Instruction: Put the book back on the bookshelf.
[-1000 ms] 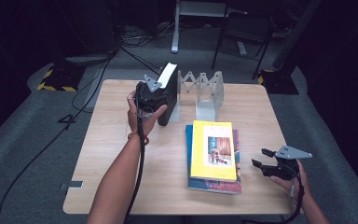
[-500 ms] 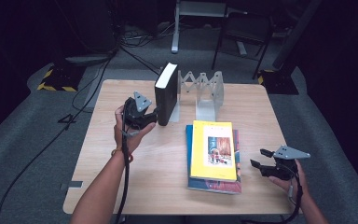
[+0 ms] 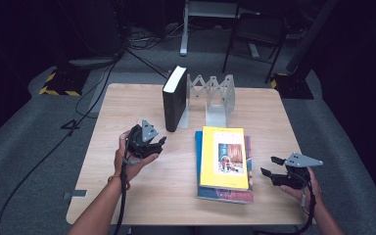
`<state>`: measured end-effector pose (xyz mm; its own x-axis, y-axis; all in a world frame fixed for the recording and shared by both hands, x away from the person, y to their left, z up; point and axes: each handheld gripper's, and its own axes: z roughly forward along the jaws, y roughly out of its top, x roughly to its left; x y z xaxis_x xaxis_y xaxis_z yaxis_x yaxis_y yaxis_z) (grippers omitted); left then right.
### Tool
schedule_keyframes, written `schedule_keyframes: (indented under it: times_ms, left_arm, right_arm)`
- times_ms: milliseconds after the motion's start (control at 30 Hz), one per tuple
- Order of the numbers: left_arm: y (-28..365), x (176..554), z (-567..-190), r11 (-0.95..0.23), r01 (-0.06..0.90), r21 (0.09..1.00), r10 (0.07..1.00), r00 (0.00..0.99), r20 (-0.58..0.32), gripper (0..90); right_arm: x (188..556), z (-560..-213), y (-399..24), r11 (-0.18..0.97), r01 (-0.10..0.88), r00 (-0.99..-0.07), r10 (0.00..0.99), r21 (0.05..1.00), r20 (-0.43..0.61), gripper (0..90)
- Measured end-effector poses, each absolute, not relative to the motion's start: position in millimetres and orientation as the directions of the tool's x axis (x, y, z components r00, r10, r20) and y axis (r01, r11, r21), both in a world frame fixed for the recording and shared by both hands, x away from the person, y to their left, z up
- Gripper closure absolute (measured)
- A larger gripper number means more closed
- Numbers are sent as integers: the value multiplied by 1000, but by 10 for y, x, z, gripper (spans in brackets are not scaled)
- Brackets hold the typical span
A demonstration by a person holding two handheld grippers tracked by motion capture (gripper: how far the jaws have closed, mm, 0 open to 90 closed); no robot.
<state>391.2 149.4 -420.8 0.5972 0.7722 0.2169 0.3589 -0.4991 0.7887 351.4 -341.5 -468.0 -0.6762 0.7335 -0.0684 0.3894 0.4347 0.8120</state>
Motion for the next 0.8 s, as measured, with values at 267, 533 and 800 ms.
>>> schedule_keyframes:
  times_ms: [267, 533, 800]
  left_arm:
    - [1454, 3736, -4430, -549, 379, 745, 712, 680, 178, 344]
    - [1418, 3445, -4743, -655, 366, 661, 592, 792, 149, 312]
    - [1496, 3228, -4909, -654, 389, 649, 569, 818, 82, 270]
  right_arm:
    - [3521, -4666, -3419, 420, 396, -679, 733, 816, -47, 358]
    - [3527, -4715, -3362, 467, 392, -686, 722, 793, -86, 358]
    - [3515, -4690, -3295, 474, 382, -701, 708, 793, -86, 358]
